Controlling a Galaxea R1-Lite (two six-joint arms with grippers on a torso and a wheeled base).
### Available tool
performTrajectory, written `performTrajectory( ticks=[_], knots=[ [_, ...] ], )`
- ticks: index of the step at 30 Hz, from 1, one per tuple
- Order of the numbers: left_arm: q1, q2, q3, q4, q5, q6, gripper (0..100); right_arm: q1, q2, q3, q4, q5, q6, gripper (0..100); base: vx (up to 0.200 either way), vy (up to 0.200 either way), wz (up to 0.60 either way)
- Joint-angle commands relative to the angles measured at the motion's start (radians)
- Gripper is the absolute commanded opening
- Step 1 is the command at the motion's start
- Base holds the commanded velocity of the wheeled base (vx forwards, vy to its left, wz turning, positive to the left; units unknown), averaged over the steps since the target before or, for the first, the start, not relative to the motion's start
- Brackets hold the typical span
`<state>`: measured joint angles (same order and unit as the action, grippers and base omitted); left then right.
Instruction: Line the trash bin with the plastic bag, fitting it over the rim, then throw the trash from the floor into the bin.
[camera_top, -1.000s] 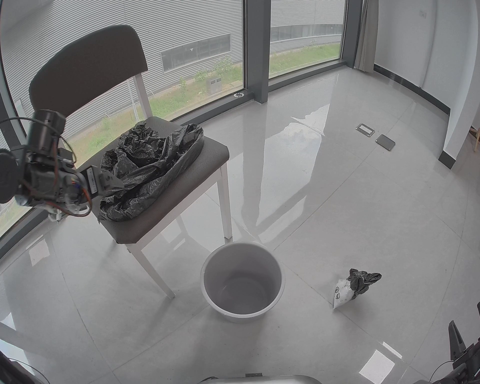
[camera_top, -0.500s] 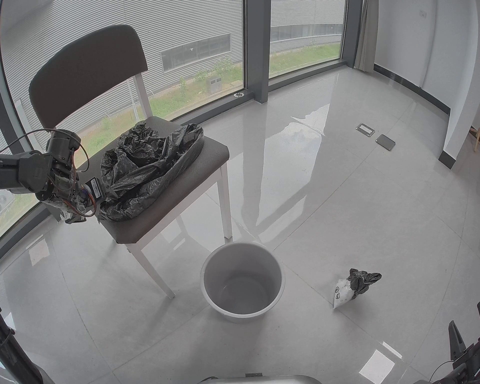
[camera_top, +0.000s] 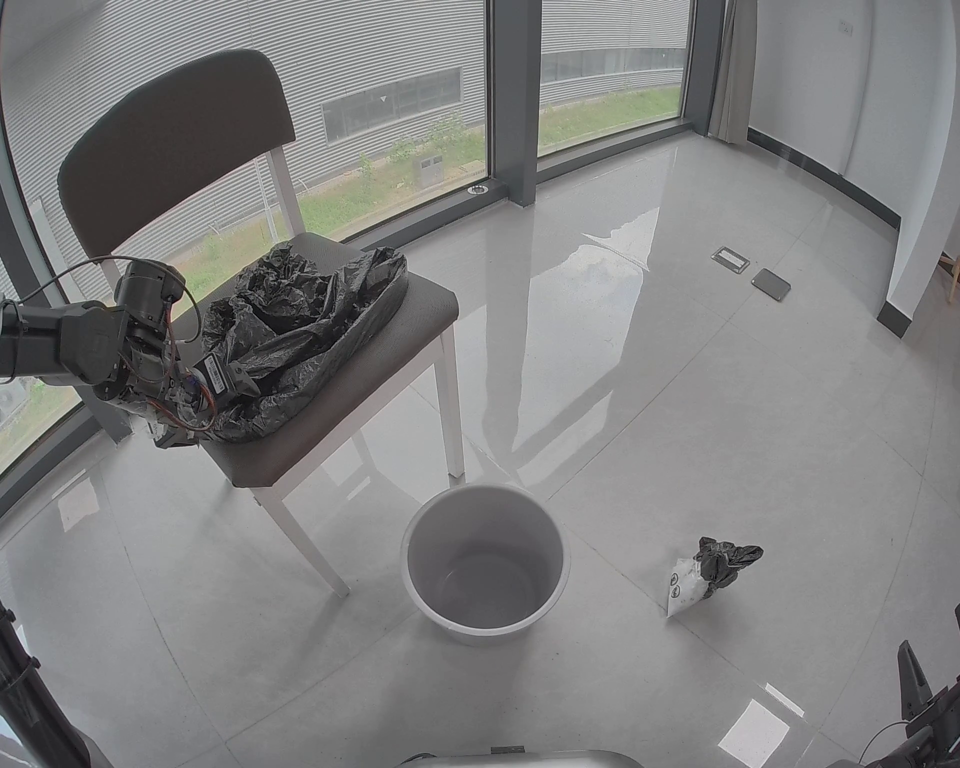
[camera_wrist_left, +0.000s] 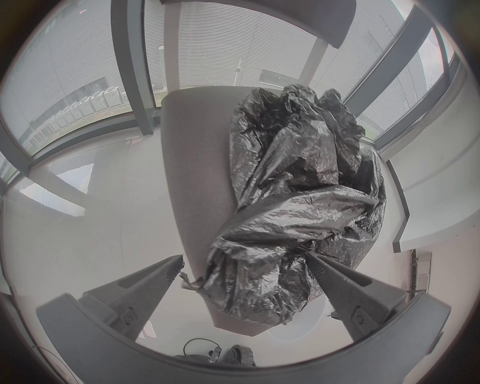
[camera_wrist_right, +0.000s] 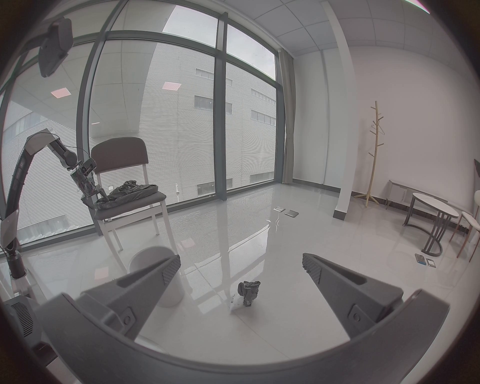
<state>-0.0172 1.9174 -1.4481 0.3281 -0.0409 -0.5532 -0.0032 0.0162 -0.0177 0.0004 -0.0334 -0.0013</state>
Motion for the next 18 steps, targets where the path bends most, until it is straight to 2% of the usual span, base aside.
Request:
performTrajectory(
  ticks=[1,7,8,18],
  knots=[
    [-0.010,0.017,-0.005,-0.003,0.001,-0.001,100,0.000,-0.007,0.018,0.000,0.000,0.000,100,0.000,0.000,0.00],
    [-0.009,0.025,-0.018,-0.001,0.003,-0.001,100,0.000,-0.007,0.018,0.000,0.001,0.000,100,0.000,0.000,0.00],
    [-0.007,0.025,-0.017,-0.001,0.003,-0.001,0,0.000,-0.007,0.018,0.000,0.001,0.001,100,0.000,0.000,0.00],
    [-0.004,-0.009,-0.003,0.014,0.010,0.001,0,0.000,-0.007,0.018,0.000,0.004,0.001,100,0.000,0.000,0.00]
  ],
)
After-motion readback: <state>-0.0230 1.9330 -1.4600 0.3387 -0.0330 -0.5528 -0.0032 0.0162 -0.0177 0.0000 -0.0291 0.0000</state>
